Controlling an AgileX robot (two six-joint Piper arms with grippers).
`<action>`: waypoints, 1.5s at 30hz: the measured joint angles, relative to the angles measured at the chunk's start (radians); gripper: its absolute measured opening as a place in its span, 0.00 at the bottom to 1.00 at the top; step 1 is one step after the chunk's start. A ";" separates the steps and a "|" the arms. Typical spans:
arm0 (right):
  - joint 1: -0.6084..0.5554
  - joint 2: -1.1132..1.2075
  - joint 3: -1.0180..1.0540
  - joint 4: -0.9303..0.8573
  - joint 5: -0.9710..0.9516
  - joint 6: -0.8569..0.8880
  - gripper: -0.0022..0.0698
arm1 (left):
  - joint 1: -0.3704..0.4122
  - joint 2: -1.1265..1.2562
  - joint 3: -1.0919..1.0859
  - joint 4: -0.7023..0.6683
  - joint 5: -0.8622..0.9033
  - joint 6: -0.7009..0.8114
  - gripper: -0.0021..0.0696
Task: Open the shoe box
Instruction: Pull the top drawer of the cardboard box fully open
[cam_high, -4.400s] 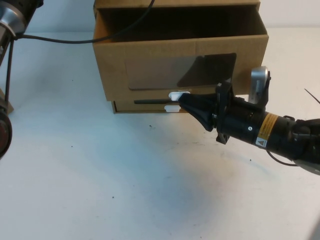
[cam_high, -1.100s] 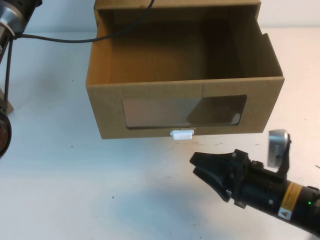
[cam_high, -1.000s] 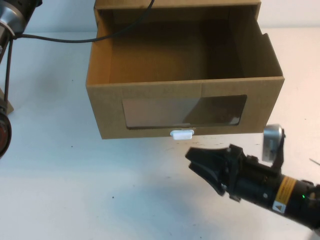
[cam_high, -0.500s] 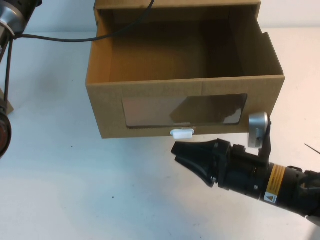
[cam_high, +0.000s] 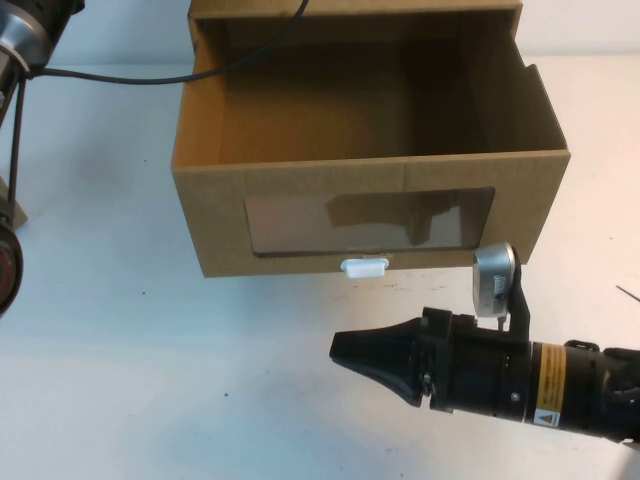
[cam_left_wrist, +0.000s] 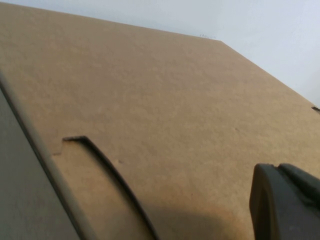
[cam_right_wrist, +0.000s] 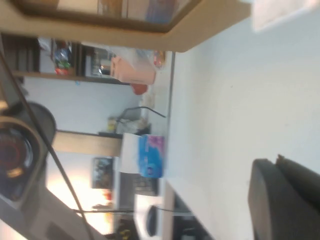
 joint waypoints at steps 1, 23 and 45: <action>0.000 0.000 -0.002 0.002 -0.002 0.032 0.01 | 0.000 0.000 0.000 0.000 0.000 0.000 0.01; 0.000 -0.369 -0.041 -0.238 0.547 -0.031 0.00 | 0.000 0.000 0.000 -0.004 0.000 0.008 0.01; 0.000 -0.170 -0.056 0.038 0.294 -0.059 0.46 | 0.000 0.000 0.000 -0.004 0.000 0.008 0.01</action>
